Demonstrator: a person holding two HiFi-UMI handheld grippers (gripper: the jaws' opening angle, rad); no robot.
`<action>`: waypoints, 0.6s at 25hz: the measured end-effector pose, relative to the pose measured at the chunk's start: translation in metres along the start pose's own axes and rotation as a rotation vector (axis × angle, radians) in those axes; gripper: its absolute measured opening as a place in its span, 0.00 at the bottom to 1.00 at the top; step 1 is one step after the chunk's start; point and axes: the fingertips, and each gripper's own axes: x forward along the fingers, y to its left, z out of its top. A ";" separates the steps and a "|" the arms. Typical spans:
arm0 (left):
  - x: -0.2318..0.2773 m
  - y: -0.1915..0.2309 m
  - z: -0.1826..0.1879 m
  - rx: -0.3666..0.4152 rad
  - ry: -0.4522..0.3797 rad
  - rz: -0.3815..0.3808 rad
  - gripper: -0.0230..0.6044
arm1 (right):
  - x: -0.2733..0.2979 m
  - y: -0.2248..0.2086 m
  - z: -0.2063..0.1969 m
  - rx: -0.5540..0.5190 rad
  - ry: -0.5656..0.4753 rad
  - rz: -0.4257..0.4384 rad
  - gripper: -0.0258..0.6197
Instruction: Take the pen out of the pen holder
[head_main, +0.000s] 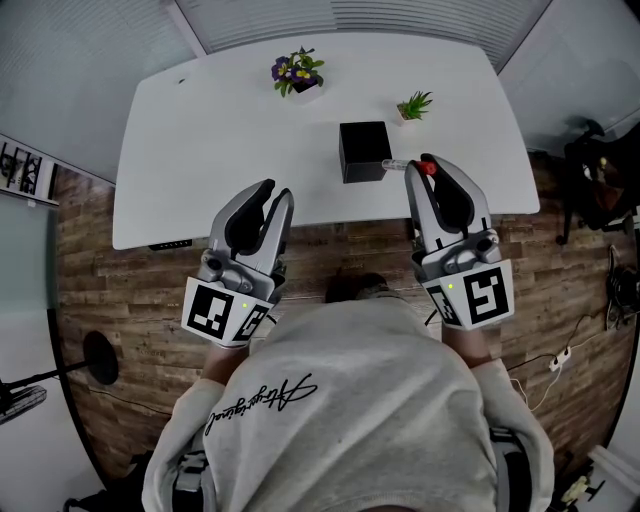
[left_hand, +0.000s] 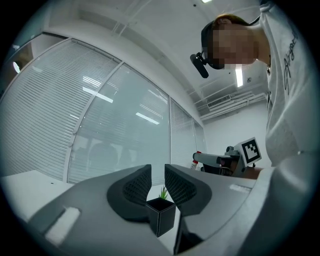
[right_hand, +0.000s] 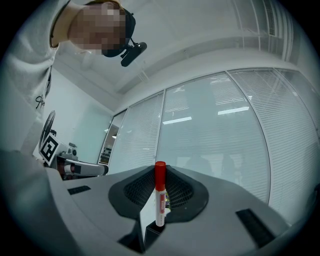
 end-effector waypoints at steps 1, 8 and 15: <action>0.000 0.000 0.000 0.000 0.001 0.002 0.15 | 0.000 0.000 0.000 0.000 0.000 0.000 0.13; -0.001 0.005 -0.002 -0.003 0.005 0.027 0.08 | -0.001 0.000 0.000 0.001 0.003 0.002 0.13; 0.000 0.007 -0.002 -0.009 0.005 0.041 0.05 | 0.000 -0.001 0.000 0.002 0.001 0.002 0.13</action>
